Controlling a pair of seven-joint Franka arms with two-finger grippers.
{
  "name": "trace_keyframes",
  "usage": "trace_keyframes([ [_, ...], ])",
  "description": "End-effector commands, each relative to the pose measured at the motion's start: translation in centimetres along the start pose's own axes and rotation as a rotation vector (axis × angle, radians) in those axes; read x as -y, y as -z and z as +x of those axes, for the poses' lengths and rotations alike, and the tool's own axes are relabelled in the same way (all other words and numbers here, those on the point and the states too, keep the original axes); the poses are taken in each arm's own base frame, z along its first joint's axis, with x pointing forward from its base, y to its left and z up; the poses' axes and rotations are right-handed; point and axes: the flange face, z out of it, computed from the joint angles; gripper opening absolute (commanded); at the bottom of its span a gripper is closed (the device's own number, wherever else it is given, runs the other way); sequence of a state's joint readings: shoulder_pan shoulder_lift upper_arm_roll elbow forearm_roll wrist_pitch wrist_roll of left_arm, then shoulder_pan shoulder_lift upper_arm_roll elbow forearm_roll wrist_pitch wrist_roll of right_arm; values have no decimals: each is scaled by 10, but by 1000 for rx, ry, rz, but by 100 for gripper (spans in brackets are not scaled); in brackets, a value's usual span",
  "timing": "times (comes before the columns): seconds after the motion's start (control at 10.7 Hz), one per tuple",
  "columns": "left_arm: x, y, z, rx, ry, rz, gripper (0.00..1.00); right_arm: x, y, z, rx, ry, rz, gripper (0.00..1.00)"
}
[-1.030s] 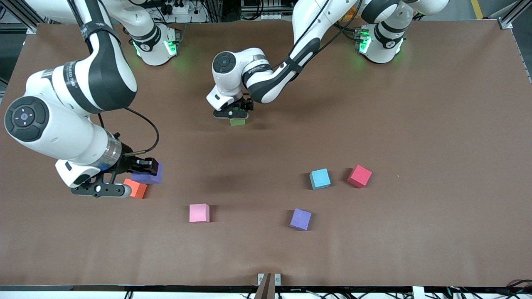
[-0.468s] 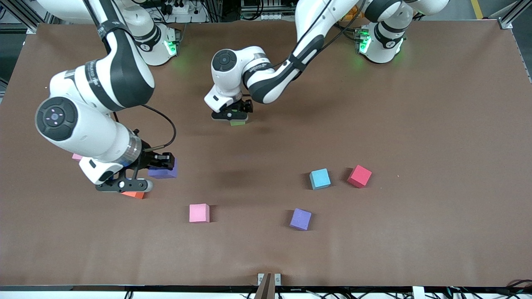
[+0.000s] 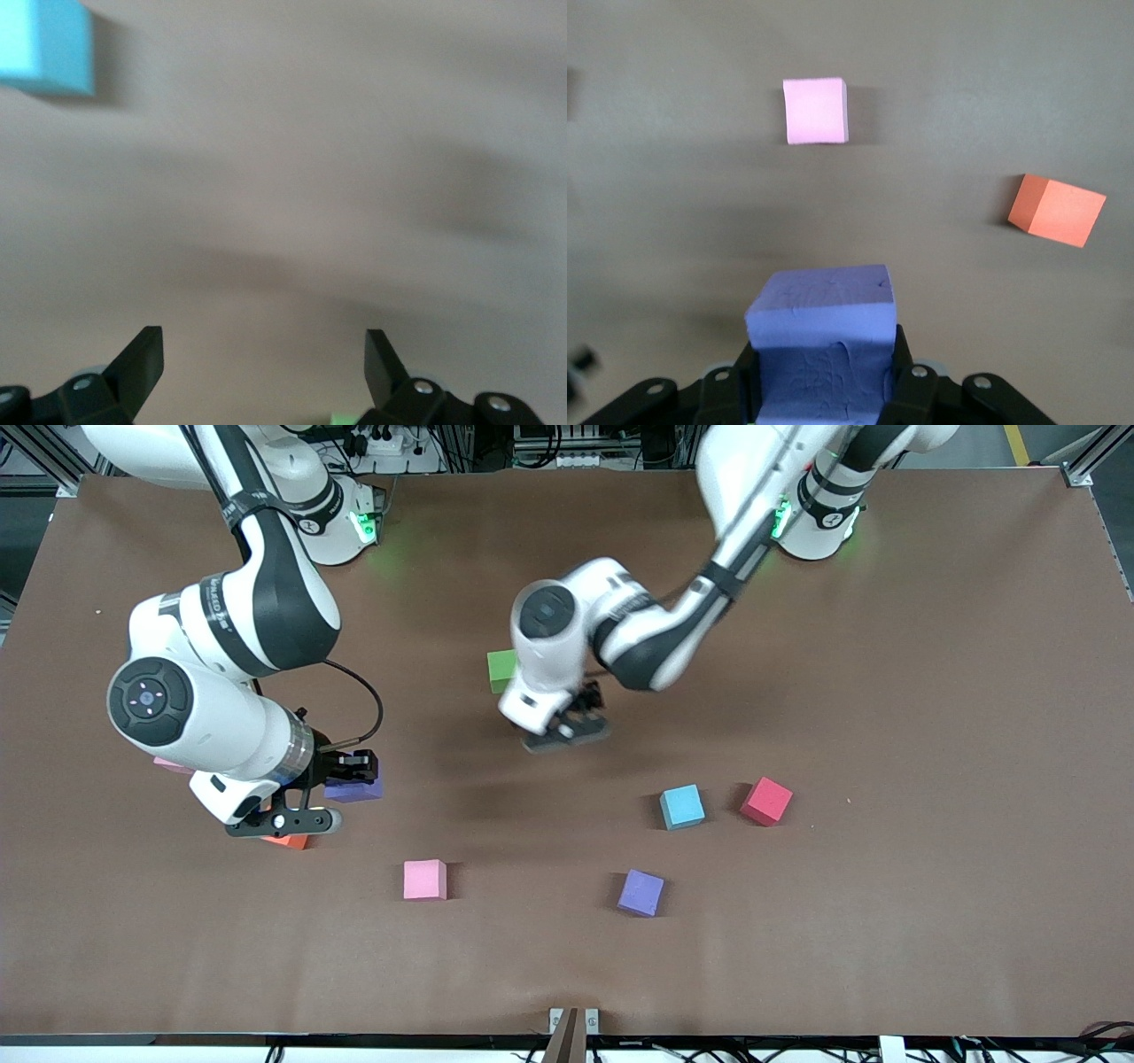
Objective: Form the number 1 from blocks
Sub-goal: 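Carry the blue cube toward green with the right gripper while the left gripper reaches cyan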
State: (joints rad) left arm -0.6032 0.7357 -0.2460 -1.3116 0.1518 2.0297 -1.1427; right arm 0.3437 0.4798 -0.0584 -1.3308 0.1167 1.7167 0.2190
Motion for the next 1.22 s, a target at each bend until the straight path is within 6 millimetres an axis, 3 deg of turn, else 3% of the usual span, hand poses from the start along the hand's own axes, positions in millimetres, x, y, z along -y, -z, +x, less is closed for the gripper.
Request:
trace_keyframes([
  [0.0,45,-4,57,3,96,31,100,12,-28,-8,13,27,11,0],
  [0.28,121,-41,136,-20,76,116,100,48,-91,-25,-8,64,3,0],
  [0.47,148,-47,173,-30,62,66,100,74,-115,-40,5,51,-6,0],
  [0.75,151,-76,182,-31,60,32,100,117,-160,-72,-4,100,-18,0],
  [0.94,146,-88,179,-35,51,15,100,126,-191,-85,-38,121,-15,0],
  [1.12,142,-91,174,-33,43,16,100,145,-205,-96,-29,87,-23,0],
])
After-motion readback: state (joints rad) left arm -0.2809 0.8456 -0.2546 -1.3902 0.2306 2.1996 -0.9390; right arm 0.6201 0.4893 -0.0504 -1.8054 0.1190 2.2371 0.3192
